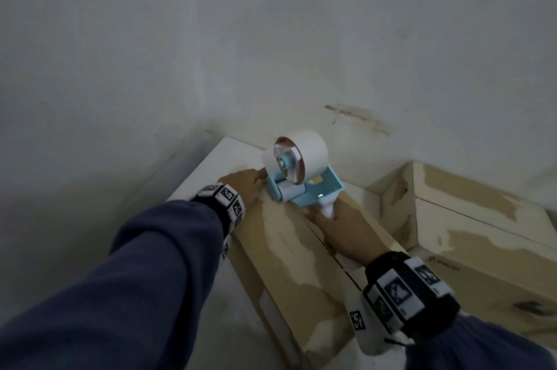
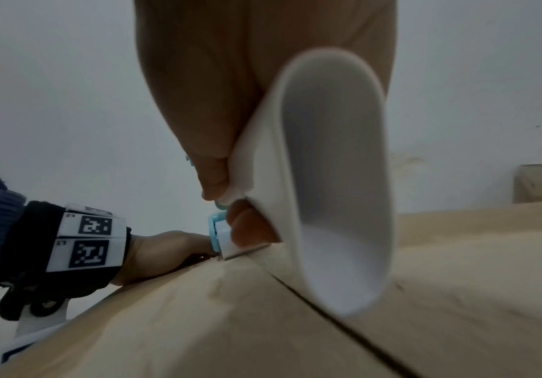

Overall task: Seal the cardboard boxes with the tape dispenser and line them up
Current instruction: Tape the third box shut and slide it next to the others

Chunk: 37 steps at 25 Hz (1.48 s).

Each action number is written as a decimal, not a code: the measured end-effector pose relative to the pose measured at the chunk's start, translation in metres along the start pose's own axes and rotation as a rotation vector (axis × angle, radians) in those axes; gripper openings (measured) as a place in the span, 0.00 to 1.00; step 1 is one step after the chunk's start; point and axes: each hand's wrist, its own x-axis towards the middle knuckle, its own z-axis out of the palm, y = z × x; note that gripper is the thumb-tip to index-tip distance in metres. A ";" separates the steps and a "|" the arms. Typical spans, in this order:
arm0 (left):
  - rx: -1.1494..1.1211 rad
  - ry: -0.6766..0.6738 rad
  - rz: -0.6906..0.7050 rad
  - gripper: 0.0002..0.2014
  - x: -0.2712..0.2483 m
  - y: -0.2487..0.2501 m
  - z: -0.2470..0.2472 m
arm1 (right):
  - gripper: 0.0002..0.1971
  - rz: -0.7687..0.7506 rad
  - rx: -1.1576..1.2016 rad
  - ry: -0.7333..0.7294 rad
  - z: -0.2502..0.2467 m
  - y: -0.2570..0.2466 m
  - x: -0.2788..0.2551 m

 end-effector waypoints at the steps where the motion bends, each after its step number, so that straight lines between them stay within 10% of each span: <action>1: 0.005 -0.004 0.012 0.20 -0.001 0.002 0.001 | 0.15 0.017 0.020 0.000 0.000 0.004 -0.003; 13: -0.112 -0.073 -0.031 0.24 -0.003 0.000 -0.001 | 0.04 0.166 0.202 -0.029 -0.022 0.081 -0.128; 22: 0.125 0.045 0.050 0.41 -0.047 0.031 -0.022 | 0.11 0.050 0.255 0.112 0.021 0.084 -0.079; 28: 0.212 -0.052 -0.007 0.72 -0.101 0.051 0.048 | 0.14 0.001 0.186 0.086 0.037 0.046 -0.022; 37: 0.286 0.061 -0.067 0.60 -0.098 0.053 0.063 | 0.09 -0.046 0.113 0.036 -0.003 0.052 -0.072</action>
